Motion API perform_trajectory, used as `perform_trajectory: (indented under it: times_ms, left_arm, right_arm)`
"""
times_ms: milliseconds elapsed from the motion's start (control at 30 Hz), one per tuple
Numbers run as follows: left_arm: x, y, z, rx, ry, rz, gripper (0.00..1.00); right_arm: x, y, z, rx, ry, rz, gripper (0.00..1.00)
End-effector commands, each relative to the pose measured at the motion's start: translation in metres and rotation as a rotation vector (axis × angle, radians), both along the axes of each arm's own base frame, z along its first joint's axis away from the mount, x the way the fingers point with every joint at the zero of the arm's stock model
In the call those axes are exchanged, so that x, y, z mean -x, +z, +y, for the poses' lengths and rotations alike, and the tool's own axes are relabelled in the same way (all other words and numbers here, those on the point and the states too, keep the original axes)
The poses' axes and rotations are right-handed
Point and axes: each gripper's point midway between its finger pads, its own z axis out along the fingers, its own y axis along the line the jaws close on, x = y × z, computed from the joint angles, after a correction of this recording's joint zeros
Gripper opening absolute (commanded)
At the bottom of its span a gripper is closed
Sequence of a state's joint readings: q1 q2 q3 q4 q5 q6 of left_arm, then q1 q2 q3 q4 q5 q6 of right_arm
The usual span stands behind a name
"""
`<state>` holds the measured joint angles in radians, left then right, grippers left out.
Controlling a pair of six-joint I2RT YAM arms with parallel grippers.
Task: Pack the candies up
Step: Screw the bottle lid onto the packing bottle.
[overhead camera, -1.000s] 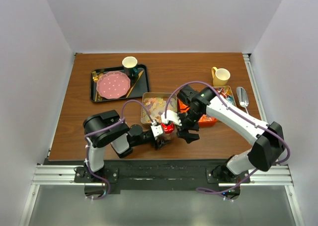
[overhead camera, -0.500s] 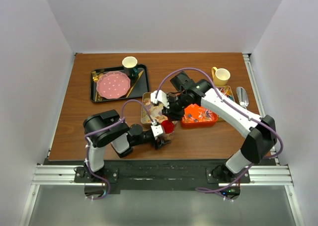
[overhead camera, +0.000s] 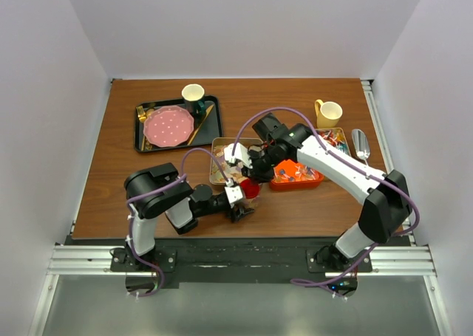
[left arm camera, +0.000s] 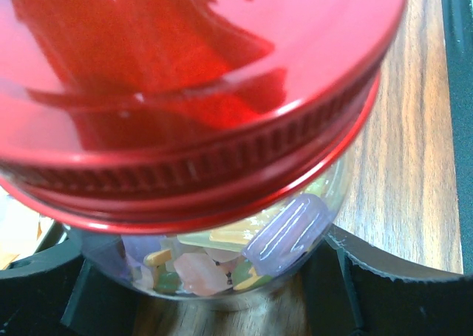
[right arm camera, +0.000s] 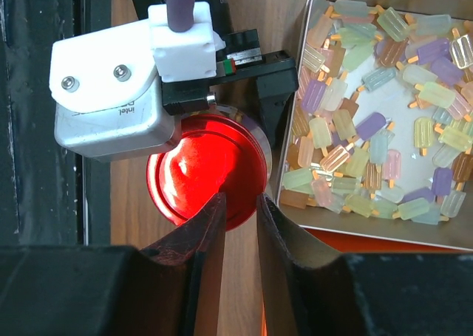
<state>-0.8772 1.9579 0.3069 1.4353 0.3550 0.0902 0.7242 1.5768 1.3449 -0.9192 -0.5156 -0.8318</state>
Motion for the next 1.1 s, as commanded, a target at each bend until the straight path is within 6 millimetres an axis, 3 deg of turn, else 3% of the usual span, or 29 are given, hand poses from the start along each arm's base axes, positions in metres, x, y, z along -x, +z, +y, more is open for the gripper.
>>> perform_trajectory:
  times_ms: [0,233,433,633,867,1067]
  left_arm:
    - [-0.002,-0.014,0.004,-0.03,0.018,0.019,0.0]
    - [-0.004,-0.015,0.004,-0.033,0.026,0.022,0.0]
    - [-0.003,-0.017,0.004,-0.035,0.025,0.028,0.0]
    - [-0.004,-0.017,0.005,-0.038,0.029,0.026,0.0]
    - [-0.004,-0.018,0.006,-0.043,0.029,0.029,0.0]
    - [-0.003,-0.019,0.004,-0.044,0.025,0.034,0.0]
  right_arm:
    - [0.026,-0.025,-0.017,0.097,0.041,0.092,0.26]
    - [0.036,-0.011,-0.013,0.076,0.082,0.042,0.28]
    - [0.063,-0.025,-0.01,0.101,0.119,0.076,0.29]
    - [0.065,-0.043,-0.014,0.138,0.1,0.088,0.27]
    - [0.054,-0.047,-0.032,0.133,-0.04,0.17,0.23]
    - [0.053,-0.062,-0.06,0.215,-0.049,0.094,0.21]
